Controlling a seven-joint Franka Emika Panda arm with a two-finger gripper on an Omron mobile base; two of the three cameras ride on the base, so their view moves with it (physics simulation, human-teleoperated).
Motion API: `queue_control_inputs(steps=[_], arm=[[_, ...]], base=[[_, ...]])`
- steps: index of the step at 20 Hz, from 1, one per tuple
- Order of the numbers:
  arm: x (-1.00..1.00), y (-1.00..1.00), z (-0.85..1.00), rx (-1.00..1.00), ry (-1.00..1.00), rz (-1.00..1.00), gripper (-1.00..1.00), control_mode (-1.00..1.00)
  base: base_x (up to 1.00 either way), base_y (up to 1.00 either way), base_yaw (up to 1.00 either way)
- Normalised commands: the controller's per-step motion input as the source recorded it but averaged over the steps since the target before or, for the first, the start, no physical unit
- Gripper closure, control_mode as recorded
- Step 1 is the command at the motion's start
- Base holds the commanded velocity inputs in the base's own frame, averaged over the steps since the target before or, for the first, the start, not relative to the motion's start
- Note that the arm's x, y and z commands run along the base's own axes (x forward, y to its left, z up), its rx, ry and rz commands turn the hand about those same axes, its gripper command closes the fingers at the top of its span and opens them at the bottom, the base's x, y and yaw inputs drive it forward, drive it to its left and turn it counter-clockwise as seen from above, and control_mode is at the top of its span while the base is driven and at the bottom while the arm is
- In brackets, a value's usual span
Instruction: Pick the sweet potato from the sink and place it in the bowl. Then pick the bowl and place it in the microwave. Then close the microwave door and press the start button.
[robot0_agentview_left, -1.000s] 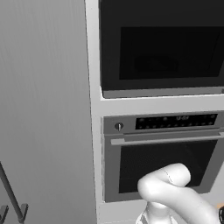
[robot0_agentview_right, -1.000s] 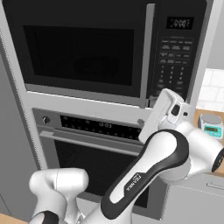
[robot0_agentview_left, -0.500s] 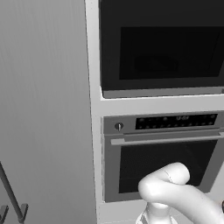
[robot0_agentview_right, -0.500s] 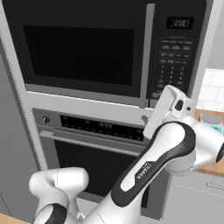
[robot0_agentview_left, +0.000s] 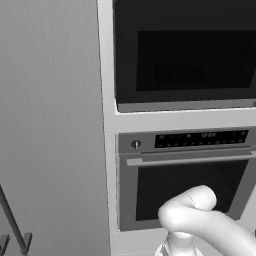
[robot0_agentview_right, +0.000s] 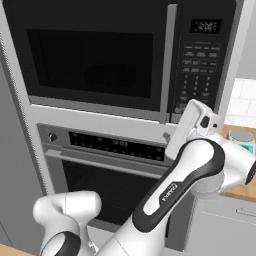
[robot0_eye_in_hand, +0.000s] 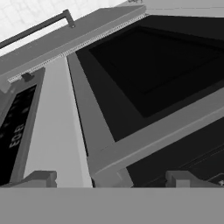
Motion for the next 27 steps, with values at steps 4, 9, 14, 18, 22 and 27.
queue_control_inputs(steps=[4,9,14,18,22,27], arm=[[0.12,-0.06,0.00,0.00,-0.10,0.00,-1.00,-1.00],[0.14,-0.16,-0.02,0.00,-0.06,0.00,-1.00,-1.00],[0.22,-0.15,-0.09,0.00,-0.03,0.00,-1.00,-1.00],[0.42,-0.11,-0.09,0.00,-0.01,0.03,-1.00,-1.00],[0.46,-0.03,-0.17,0.00,0.00,0.05,-1.00,-1.00],[0.31,0.00,-0.27,0.00,-0.02,0.02,-1.00,-1.00]], base=[[0.00,0.00,0.00],[0.00,0.00,0.00],[0.00,0.00,0.00],[0.00,0.00,0.00],[0.00,0.00,0.00],[0.00,0.00,0.00]])
